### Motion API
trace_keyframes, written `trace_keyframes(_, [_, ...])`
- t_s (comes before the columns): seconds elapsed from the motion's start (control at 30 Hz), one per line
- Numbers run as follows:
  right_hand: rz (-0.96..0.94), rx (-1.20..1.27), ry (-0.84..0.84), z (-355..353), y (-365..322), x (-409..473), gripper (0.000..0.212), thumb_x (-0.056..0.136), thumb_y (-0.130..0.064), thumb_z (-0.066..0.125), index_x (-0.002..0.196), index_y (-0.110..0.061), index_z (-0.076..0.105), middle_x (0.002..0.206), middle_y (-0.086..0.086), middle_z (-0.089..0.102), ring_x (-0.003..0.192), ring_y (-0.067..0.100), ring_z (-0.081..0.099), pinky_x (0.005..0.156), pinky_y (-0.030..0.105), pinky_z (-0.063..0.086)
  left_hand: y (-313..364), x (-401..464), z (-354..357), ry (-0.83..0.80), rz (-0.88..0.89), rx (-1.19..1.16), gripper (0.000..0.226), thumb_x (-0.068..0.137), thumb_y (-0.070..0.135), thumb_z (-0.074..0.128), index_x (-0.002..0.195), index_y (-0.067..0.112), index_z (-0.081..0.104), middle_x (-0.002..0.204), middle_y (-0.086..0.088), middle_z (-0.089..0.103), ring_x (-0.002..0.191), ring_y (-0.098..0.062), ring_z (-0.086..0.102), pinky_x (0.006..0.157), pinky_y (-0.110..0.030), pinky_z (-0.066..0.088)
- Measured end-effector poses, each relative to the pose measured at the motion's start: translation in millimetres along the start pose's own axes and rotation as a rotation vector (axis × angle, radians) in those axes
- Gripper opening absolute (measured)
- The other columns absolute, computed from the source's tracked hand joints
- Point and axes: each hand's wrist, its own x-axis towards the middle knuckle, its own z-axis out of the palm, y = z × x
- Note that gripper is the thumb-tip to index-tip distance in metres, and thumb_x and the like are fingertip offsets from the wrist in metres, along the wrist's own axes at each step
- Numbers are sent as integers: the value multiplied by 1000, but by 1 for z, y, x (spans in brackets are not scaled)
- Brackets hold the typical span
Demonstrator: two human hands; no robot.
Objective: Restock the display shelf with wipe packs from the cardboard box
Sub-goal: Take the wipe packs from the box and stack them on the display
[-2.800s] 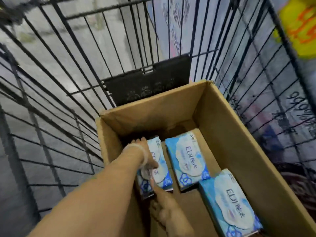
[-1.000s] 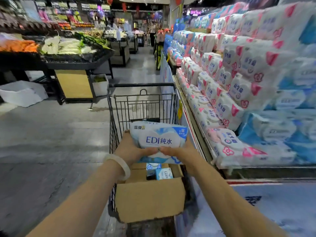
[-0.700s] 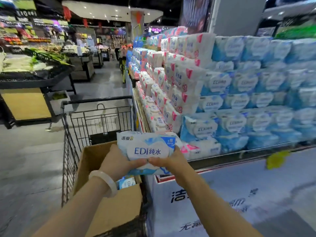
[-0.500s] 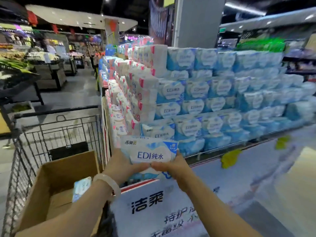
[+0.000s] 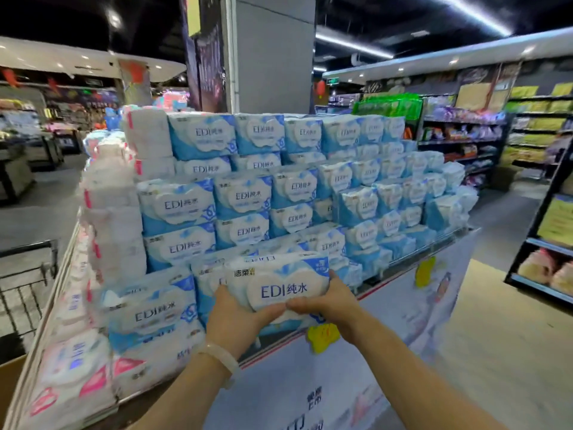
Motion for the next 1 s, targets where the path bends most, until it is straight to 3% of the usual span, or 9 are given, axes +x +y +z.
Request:
trace_keyframes(0.17, [-7, -27, -6, -29, -2, 71, 73, 60, 5, 86, 123, -11, 51, 112, 12, 68, 98, 25, 68, 75, 34, 61, 15, 57, 46, 39, 13, -33, 71, 53, 25, 92, 103, 9, 44, 92, 3, 59, 90, -19, 59, 83, -35, 51])
trace_keyframes(0.3, [-17, -92, 9, -51, -20, 127, 84, 49, -8, 89, 125, -11, 52, 112, 12, 69, 97, 25, 69, 63, 28, 60, 26, 112, 79, 11, 22, -95, 77, 49, 32, 93, 108, 9, 48, 97, 1, 66, 90, -18, 63, 88, -41, 54])
trace_keyframes(0.47, [-38, -184, -9, -79, -43, 183, 62, 68, 1, 83, 117, -15, 49, 101, 4, 68, 86, 15, 67, 62, 26, 58, 46, 160, 115, 64, 84, -90, 73, 58, 27, 90, 112, 6, 46, 103, -2, 64, 97, -21, 63, 84, -36, 52])
trace_keyframes(0.57, [-55, -202, -27, -94, -51, 209, 52, 71, 5, 79, 106, -20, 49, 90, 0, 67, 75, 9, 65, 53, 21, 53, 57, 180, 133, 77, 83, -82, 70, 61, 23, 89, 111, 5, 42, 101, -3, 60, 94, -23, 60, 80, -34, 49])
trace_keyframes(0.73, [-64, -205, -38, -118, -57, 251, 58, 71, 8, 77, 115, -15, 49, 90, -1, 66, 77, 8, 64, 53, 16, 54, 62, 213, 167, 104, 67, -122, 66, 61, 21, 89, 104, 10, 39, 93, 4, 58, 88, -17, 58, 74, -29, 44])
trace_keyframes(0.8, [-65, -284, -31, -124, -59, 265, 75, 72, 5, 78, 134, -8, 40, 102, -1, 63, 87, 9, 63, 59, 16, 54, 59, 225, 184, 107, 45, -128, 62, 65, 20, 87, 103, 11, 39, 90, 7, 58, 88, -17, 59, 73, -29, 45])
trace_keyframes(0.87, [-109, -600, 67, -126, -59, 277, 99, 72, -8, 81, 150, -10, 19, 135, 4, 47, 119, 21, 52, 86, 24, 50, 55, 235, 201, 72, -4, -77, 55, 72, 23, 82, 102, 11, 37, 102, -5, 63, 91, -21, 59, 75, -31, 46])
trace_keyframes(0.93, [-253, -940, 155, -128, -56, 284, 107, 75, -23, 79, 153, -14, 6, 151, 9, 22, 140, 25, 25, 111, 32, 29, 54, 240, 216, 62, -45, -21, 50, 77, 25, 77, 98, 11, 34, 111, -14, 62, 90, -22, 57, 73, -29, 42])
trace_keyframes(1.0, [-420, -1205, 147, -131, -54, 291, 101, 79, -34, 71, 153, -20, 4, 154, 10, 12, 143, 28, 13, 117, 34, 15, 56, 241, 224, 96, -67, 33, 48, 80, 25, 75, 97, 12, 32, 109, -15, 61, 94, -28, 60, 71, -29, 40])
